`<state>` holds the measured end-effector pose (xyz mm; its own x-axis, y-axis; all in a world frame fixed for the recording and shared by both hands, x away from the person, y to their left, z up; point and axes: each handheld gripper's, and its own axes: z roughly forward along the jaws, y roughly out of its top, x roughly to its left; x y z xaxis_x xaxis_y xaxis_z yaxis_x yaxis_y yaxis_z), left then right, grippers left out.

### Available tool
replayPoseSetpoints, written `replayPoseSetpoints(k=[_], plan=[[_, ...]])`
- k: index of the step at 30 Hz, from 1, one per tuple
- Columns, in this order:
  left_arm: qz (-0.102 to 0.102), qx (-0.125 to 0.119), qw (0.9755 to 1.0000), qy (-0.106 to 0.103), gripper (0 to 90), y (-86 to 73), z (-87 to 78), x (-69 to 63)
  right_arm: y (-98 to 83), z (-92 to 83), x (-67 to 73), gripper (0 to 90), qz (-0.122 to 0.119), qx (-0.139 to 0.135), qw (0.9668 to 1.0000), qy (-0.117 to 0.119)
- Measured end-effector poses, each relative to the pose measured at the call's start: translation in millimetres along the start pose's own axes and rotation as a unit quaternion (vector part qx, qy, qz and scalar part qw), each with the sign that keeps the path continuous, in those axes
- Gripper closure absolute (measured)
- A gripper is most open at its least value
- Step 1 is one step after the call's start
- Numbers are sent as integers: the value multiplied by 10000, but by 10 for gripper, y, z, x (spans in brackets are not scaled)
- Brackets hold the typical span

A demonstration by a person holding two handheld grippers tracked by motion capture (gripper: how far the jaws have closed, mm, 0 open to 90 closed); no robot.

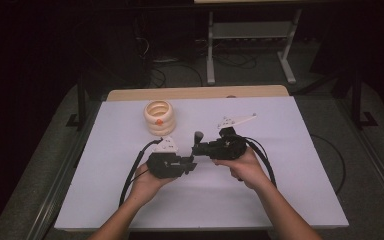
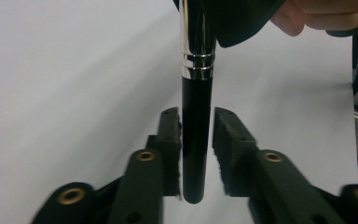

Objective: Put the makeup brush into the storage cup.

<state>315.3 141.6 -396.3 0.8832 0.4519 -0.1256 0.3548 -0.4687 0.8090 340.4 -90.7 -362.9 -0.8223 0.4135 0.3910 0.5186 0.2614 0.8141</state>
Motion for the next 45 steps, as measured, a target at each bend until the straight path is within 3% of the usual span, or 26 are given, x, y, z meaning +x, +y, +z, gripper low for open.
replayPoseSetpoints(k=[3, 5, 9, 19, 45], plan=[[21, -61, 10000, 12, 626, 3, -19, 5, 10, -28, 11, 765, -101, 9, 9999, -56], [-27, -98, 9999, -49, 598, 3, -37, 4, 16, -50, 21, 766, -294, 55, 9994, -155], [78, -167, 9997, -161, 585, 5, -71, 2, 32, -92, 49, 766, -619, 256, 9970, -387], [313, -456, 9977, -378, 698, 34, -135, -34, 57, -97, 168, 766, -1093, 521, 9923, -269], [338, -465, 9973, -449, 787, 44, -129, -45, 47, -24, 244, 765, -1201, 580, 9910, -74]])
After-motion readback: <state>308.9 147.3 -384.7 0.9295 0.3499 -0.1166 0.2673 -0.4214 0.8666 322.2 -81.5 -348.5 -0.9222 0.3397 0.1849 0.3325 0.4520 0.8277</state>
